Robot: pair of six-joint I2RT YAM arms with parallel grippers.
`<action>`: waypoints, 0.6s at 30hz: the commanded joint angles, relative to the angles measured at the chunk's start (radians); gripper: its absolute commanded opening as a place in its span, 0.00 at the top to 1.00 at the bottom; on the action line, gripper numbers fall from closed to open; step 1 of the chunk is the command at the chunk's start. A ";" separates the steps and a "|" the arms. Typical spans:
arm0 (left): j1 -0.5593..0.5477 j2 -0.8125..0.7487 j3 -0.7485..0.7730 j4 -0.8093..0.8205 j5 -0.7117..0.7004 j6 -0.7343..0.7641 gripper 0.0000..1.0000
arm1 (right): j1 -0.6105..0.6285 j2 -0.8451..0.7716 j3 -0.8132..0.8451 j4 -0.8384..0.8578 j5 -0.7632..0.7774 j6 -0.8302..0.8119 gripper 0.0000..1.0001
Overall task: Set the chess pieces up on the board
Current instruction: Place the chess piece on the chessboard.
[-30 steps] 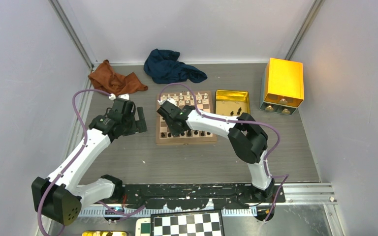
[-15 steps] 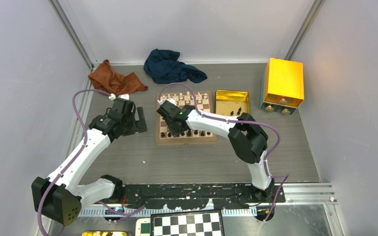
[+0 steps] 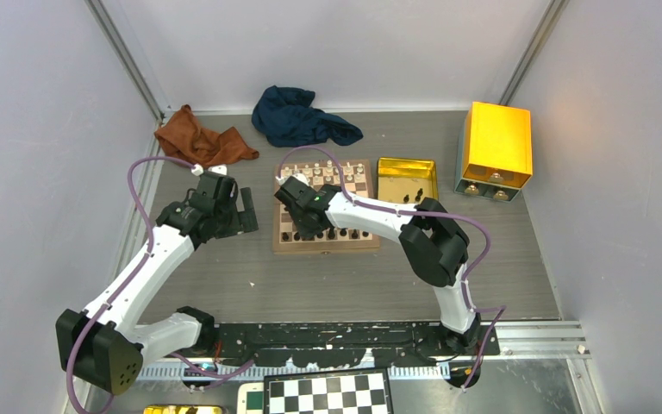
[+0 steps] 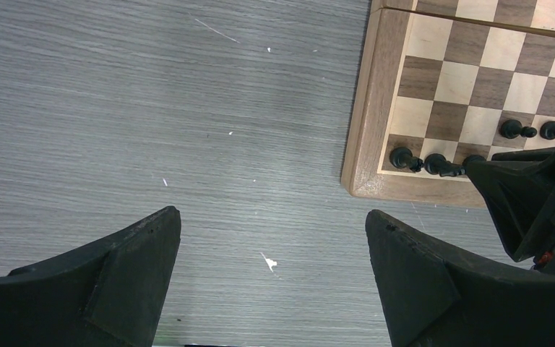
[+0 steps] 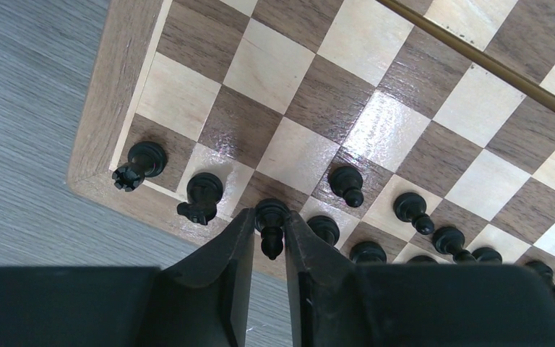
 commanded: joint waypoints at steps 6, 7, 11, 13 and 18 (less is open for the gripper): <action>0.007 -0.003 -0.002 0.045 0.009 0.012 0.00 | 0.000 -0.016 0.048 0.006 -0.009 -0.014 0.69; 0.007 -0.003 -0.002 0.046 0.009 0.011 0.00 | 0.000 -0.019 0.048 0.007 -0.008 -0.015 0.69; 0.007 -0.002 -0.001 0.047 0.009 0.011 0.00 | 0.000 -0.032 0.063 0.000 -0.002 -0.020 0.69; 0.007 -0.002 -0.002 0.046 0.010 0.010 0.00 | 0.000 -0.043 0.071 -0.006 0.005 -0.023 0.69; 0.007 0.000 -0.001 0.049 0.012 0.008 0.00 | 0.000 -0.063 0.100 -0.024 0.018 -0.034 0.69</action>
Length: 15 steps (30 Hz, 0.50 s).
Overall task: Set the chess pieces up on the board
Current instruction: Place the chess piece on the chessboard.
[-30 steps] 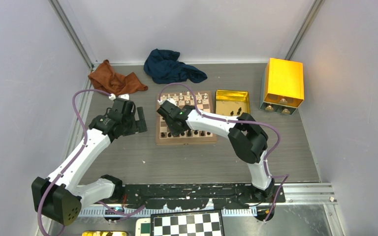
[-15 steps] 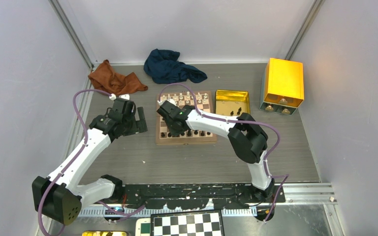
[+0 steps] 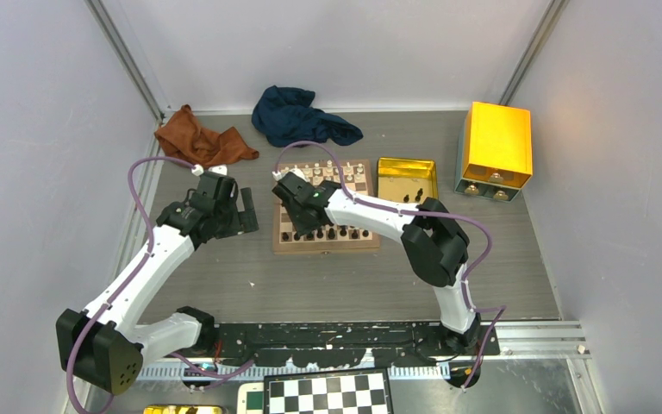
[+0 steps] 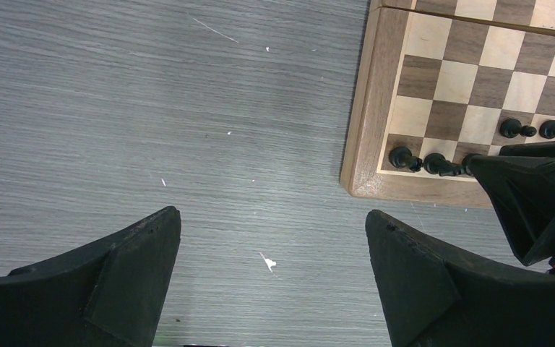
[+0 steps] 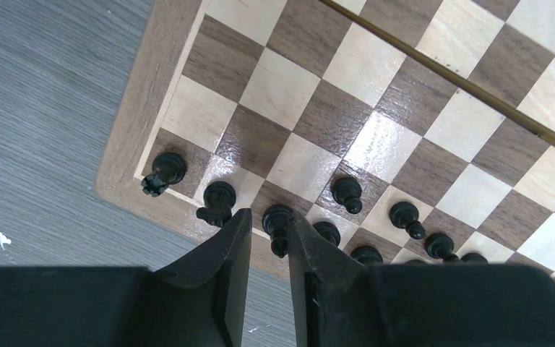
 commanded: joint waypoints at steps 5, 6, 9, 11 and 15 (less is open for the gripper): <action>0.007 -0.002 0.002 0.044 0.008 0.006 0.00 | 0.003 -0.094 0.079 -0.025 0.044 -0.023 0.69; 0.007 -0.002 0.002 0.043 0.007 0.007 0.00 | 0.002 -0.102 0.081 -0.027 0.053 -0.024 0.69; 0.007 -0.002 0.002 0.043 0.005 0.006 0.00 | -0.006 -0.138 0.079 -0.031 0.138 -0.035 0.69; 0.007 0.001 0.002 0.044 0.007 0.007 0.00 | -0.038 -0.172 0.060 -0.022 0.188 -0.032 0.69; 0.007 0.011 0.006 0.046 0.013 0.007 0.00 | -0.146 -0.236 0.025 -0.012 0.263 -0.014 0.68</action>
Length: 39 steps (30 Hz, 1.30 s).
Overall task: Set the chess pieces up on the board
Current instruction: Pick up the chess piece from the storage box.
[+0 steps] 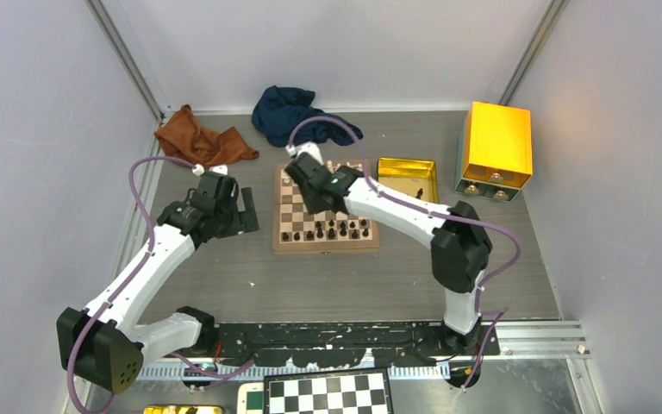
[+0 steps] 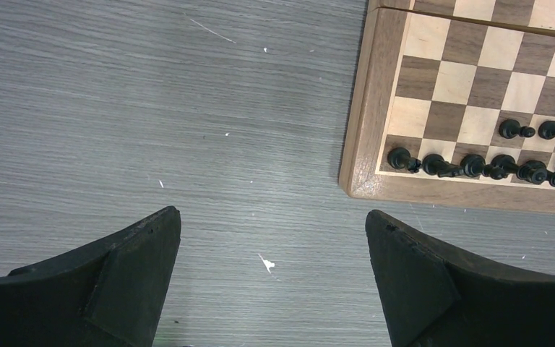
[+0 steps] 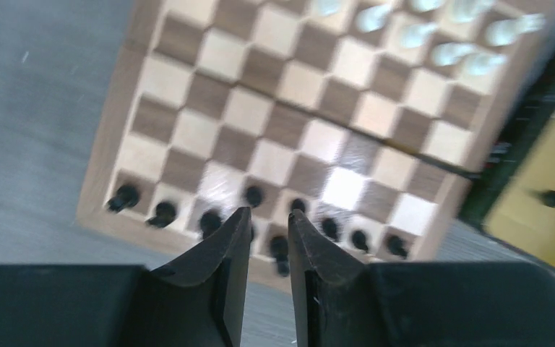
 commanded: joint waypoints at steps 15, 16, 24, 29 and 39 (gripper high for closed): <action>0.007 0.069 0.069 0.045 0.017 0.009 0.00 | -0.555 -0.193 -0.178 0.078 0.172 0.079 0.47; 0.007 0.073 0.073 0.045 0.016 0.009 0.00 | -0.573 -0.179 -0.188 0.083 0.162 0.084 0.47; 0.007 0.102 0.078 0.049 0.008 0.014 0.00 | -0.653 -0.090 -0.237 0.130 0.114 0.111 0.52; 0.007 0.117 0.090 0.047 0.000 0.027 0.00 | -0.676 -0.035 -0.232 0.147 0.098 0.120 0.55; 0.012 0.141 0.103 0.048 -0.008 0.042 0.00 | -0.701 0.024 -0.214 0.154 0.087 0.122 0.60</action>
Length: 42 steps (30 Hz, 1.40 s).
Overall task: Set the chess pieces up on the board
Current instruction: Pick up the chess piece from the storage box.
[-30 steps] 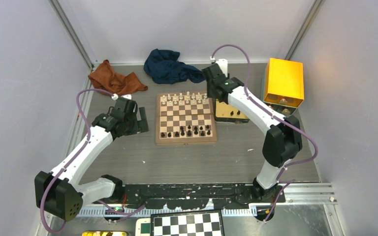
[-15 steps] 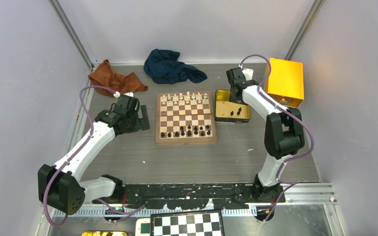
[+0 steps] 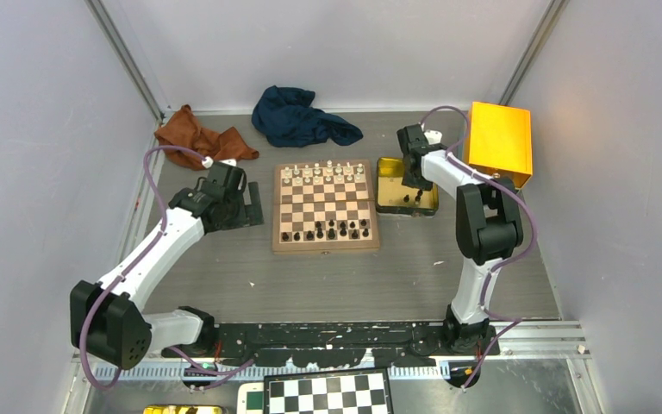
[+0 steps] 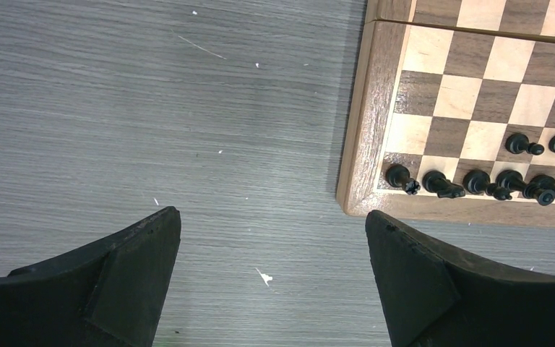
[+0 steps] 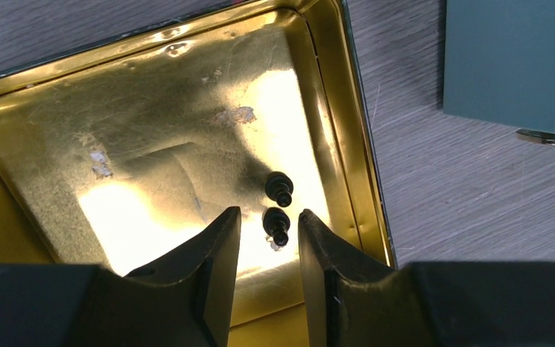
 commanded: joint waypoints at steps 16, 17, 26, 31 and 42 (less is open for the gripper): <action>0.024 0.027 0.046 0.030 -0.009 0.027 0.00 | -0.046 0.048 0.032 0.054 -0.017 0.019 0.65; 0.024 0.027 0.045 0.030 -0.009 0.026 0.00 | -0.048 0.051 0.032 0.054 -0.019 0.018 0.65; 0.025 0.030 0.045 0.028 -0.009 0.026 0.00 | -0.051 0.067 0.038 0.059 -0.031 0.019 0.78; 0.027 0.033 0.047 0.029 -0.009 0.025 0.00 | -0.051 0.069 0.042 0.058 -0.026 0.018 0.89; 0.029 0.033 0.047 0.033 -0.005 0.027 0.00 | -0.052 0.021 0.066 0.056 -0.002 -0.015 0.99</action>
